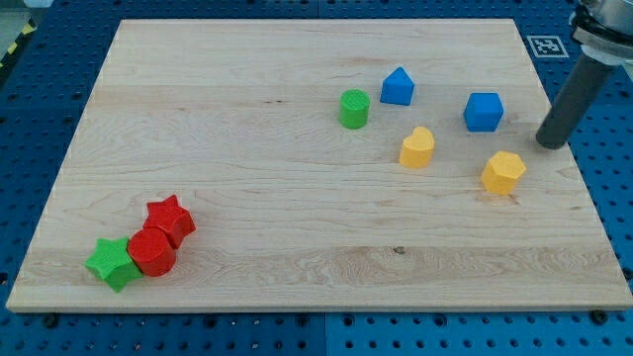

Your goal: Put the heart parallel to hexagon

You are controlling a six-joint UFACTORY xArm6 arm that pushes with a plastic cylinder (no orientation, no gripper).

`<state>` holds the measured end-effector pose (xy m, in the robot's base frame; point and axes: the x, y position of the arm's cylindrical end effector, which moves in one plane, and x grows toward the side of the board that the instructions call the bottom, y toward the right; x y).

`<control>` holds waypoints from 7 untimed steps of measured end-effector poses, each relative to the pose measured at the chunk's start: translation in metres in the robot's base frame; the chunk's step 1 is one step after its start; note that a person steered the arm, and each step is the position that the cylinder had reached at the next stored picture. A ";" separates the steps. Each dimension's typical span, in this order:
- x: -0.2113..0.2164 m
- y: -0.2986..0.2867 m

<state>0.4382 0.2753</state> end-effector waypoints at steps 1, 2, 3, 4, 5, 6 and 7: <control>0.001 -0.016; -0.003 -0.058; -0.022 -0.086; -0.026 -0.112; -0.026 -0.141; -0.024 -0.154; -0.009 -0.152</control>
<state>0.4290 0.1230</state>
